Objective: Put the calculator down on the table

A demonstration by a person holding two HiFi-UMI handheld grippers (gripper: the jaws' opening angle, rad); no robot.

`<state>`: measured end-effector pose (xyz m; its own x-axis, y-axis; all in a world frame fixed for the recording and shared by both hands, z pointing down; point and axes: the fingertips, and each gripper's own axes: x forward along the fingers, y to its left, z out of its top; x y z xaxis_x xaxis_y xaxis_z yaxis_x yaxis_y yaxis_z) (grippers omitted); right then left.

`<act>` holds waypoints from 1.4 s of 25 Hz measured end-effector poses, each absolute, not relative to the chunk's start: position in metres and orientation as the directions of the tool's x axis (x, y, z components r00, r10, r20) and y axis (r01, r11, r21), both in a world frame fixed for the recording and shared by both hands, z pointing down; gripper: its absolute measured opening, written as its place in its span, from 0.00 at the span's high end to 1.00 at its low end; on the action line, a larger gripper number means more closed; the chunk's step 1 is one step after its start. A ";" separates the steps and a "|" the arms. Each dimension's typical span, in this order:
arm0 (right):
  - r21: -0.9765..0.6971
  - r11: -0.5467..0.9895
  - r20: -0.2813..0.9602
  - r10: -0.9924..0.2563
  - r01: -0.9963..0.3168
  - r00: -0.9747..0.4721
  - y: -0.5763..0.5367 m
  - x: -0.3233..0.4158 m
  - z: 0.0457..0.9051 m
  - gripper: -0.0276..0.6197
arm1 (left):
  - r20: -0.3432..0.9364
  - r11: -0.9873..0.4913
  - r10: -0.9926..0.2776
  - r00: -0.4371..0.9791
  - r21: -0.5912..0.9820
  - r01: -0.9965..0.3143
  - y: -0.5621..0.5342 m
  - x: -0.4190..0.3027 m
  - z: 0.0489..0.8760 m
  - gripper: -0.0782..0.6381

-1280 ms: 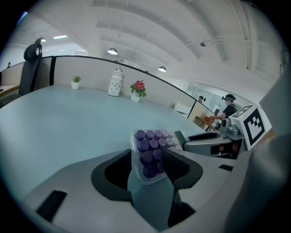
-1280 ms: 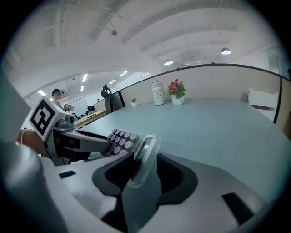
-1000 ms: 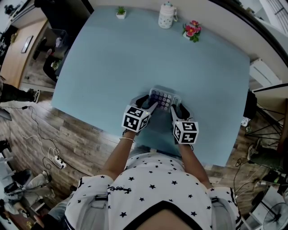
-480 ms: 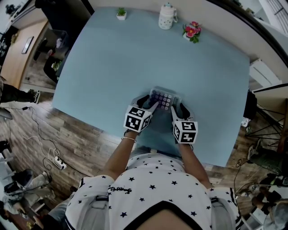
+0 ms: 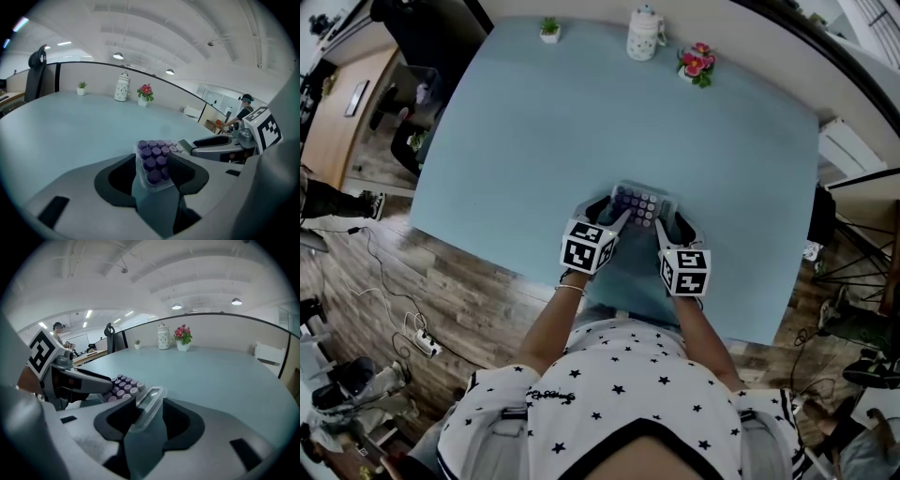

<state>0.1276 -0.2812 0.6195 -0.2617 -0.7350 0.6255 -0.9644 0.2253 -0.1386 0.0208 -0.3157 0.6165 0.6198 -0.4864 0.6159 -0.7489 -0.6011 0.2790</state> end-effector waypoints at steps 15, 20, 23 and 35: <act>-0.117 0.235 0.602 -0.756 -0.965 -0.257 -0.283 0.130 0.613 0.66 | 0.598 -0.610 -0.510 0.618 0.256 -0.750 -0.319 0.018 0.608 0.58; -0.167 0.203 0.556 -0.789 -0.965 -0.262 -0.284 0.130 0.595 0.67 | 0.551 -0.601 -0.530 0.645 0.292 -0.744 -0.318 0.014 0.591 0.58; -0.248 0.177 0.502 -0.817 -0.953 -0.282 -0.283 0.127 0.579 0.72 | 0.530 -0.611 -0.527 0.665 0.307 -0.729 -0.312 0.011 0.581 0.58; -0.299 0.224 0.344 -0.881 -0.928 -0.324 -0.274 0.104 0.515 0.90 | 0.384 -0.675 -0.573 0.724 0.279 -0.683 -0.297 0.002 0.514 0.71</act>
